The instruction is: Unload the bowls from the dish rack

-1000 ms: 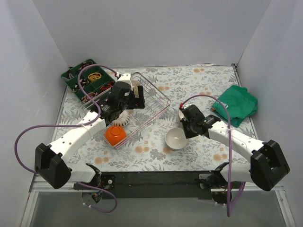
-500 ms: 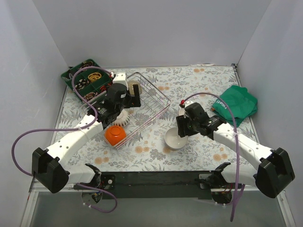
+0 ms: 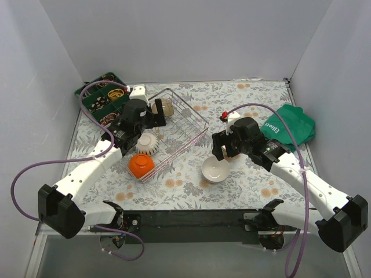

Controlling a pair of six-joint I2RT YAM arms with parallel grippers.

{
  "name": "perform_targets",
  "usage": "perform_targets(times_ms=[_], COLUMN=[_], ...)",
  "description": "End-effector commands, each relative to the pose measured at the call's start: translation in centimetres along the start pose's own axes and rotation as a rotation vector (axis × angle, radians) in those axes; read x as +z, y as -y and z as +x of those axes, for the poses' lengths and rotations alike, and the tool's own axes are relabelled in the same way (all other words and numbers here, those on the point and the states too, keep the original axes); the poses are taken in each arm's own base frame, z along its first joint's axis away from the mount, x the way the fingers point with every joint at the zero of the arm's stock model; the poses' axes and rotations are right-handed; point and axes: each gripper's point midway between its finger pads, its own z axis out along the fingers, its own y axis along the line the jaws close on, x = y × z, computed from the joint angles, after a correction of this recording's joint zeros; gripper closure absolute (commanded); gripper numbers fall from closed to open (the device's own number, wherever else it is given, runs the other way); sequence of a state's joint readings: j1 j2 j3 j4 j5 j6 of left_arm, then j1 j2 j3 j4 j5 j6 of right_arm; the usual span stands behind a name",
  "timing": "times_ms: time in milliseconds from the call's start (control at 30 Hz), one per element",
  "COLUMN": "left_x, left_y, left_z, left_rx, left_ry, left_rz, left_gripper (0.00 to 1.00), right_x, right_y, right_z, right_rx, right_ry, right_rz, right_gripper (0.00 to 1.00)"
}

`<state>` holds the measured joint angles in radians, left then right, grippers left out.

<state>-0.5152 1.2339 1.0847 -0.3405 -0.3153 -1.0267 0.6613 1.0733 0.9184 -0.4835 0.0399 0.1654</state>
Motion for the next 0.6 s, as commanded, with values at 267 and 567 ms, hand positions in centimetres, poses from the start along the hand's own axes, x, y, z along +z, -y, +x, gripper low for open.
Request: perform_targets(times_ms=[267, 567], left_x=[0.6, 4.3], left_y=[0.3, 0.3], left_z=[-2.4, -2.1], left_rx=[0.404, 0.878], left_ry=[0.079, 0.050], left_rz=[0.080, 0.102], left_gripper=[0.02, 0.02], right_x=[-3.3, -4.0], right_y=[-1.7, -2.5], right_z=[-3.2, -0.4], right_rx=[-0.143, -0.120], right_ry=[0.256, 0.350], right_rz=[-0.115, -0.198], right_gripper=[0.11, 0.11])
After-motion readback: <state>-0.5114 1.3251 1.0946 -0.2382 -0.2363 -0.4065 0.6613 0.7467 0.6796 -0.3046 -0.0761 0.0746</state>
